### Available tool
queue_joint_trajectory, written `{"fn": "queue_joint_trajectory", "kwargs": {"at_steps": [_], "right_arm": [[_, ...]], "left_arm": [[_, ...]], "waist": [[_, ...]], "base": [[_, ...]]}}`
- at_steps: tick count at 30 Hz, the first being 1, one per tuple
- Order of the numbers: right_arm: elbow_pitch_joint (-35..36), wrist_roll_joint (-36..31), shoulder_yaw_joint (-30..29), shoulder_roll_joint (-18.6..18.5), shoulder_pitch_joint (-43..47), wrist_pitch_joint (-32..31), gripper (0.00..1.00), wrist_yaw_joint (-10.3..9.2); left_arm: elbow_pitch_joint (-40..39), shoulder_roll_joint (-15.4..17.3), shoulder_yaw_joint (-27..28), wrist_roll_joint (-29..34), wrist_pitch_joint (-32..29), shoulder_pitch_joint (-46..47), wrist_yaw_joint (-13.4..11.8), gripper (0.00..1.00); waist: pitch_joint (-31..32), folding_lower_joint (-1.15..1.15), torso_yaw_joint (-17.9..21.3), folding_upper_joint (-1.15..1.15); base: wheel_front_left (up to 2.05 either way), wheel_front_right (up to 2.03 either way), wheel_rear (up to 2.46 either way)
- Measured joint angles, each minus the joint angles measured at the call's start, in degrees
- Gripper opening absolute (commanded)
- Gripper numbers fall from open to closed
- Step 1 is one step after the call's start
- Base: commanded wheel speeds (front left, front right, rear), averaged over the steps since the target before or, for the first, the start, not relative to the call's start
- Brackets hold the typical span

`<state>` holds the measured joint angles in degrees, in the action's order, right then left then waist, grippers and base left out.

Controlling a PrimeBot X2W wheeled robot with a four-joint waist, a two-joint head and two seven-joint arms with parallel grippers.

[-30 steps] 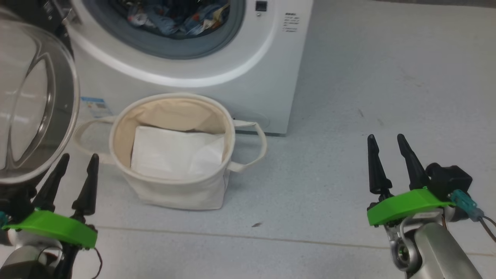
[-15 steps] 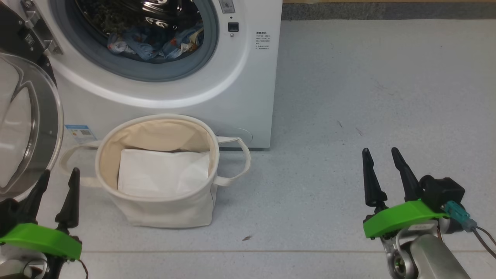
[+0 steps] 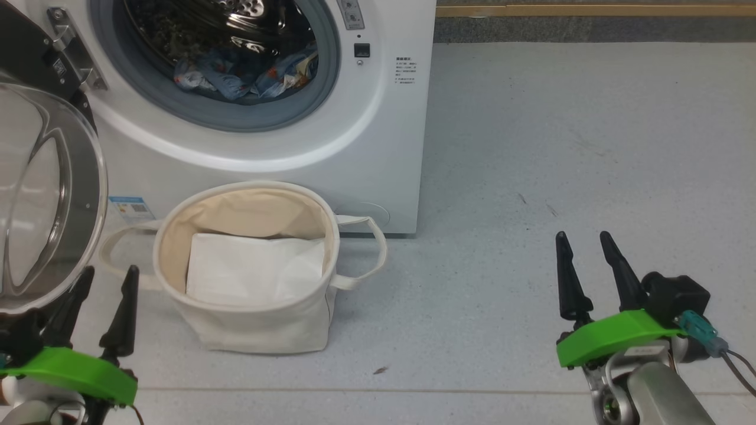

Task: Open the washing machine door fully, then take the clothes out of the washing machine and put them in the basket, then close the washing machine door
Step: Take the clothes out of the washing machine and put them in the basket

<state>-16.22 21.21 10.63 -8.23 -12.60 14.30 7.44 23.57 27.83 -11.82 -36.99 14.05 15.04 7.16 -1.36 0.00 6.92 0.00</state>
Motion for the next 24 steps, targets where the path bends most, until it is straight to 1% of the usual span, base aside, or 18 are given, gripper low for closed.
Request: {"fn": "queue_joint_trajectory", "kwargs": {"at_steps": [7, 18, 24], "right_arm": [[-0.1, 0.0, 0.2, 0.1, 0.0, 0.0, 1.00, 0.00], [-1.1, 0.1, 1.2, 0.1, 0.0, 0.0, 1.00, 0.00], [-1.3, 0.5, 1.6, 0.1, 0.0, 0.0, 1.00, 0.00]], "left_arm": [[-0.1, 0.6, -2.1, -0.6, 0.2, -0.4, 0.0, 1.00], [0.2, 0.9, -2.3, -0.9, 0.2, -0.5, 0.0, 1.00], [-2.2, 1.1, -3.2, -2.2, 0.2, -0.5, 0.0, 1.00]], "waist": [[0.1, 0.00, 0.0, 0.00], [0.2, 0.00, -0.5, 0.00], [0.2, 0.00, -0.6, 0.00]], "base": [[0.00, 0.00, 0.00], [0.00, 0.00, 0.00], [0.22, -0.07, -0.15]]}}
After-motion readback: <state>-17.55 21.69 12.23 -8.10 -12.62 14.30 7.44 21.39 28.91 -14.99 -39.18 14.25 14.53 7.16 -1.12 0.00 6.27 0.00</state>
